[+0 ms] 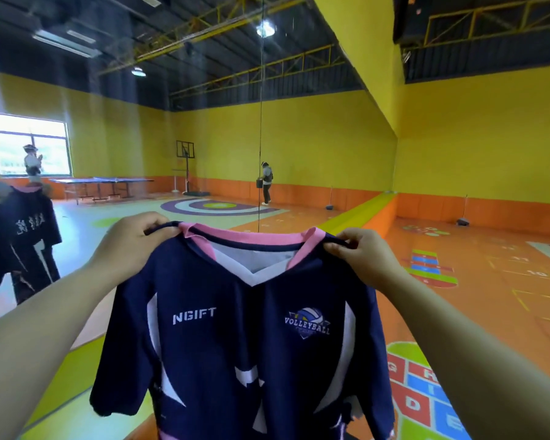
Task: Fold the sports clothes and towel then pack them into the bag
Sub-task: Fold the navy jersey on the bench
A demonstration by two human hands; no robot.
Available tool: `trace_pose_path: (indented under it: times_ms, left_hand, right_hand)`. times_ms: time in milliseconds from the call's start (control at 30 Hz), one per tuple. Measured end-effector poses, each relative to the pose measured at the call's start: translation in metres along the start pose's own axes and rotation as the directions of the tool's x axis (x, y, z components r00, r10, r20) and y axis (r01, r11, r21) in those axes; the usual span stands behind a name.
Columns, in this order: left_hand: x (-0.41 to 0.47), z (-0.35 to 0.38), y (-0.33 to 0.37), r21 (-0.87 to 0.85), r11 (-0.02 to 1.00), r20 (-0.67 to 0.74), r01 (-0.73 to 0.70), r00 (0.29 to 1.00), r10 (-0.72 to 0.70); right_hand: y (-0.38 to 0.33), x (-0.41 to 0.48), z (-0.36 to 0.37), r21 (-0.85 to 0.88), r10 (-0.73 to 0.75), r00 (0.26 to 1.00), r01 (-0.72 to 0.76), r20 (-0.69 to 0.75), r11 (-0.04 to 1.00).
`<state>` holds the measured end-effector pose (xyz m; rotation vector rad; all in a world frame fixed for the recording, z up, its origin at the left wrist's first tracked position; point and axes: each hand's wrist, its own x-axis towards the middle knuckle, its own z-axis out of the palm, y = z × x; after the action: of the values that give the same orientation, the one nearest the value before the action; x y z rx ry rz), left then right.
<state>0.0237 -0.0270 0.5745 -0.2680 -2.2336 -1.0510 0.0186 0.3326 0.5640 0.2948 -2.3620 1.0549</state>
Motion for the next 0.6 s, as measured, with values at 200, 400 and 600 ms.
trace_pose_path:
  times_ms: [200, 400, 600]
  left_hand:
    - [0.004, -0.004, 0.004, 0.001, 0.999, -0.044, -0.051, 0.998, 0.051]
    - [0.004, -0.004, 0.012, -0.081, 0.996, 0.062, -0.033, 0.997, 0.038]
    - [0.000, -0.003, 0.020, 0.044, 0.998, 0.169, -0.034, 0.985, 0.026]
  right_hand:
    - [-0.005, 0.008, -0.015, 0.077, -0.015, 1.000, 0.015, -0.005, 0.997]
    - [-0.010, 0.012, -0.018, 0.135, -0.026, 0.999, 0.032, -0.041, 0.990]
    - [-0.013, 0.008, -0.027, 0.027, -0.037, 0.998, 0.036, 0.043, 0.999]
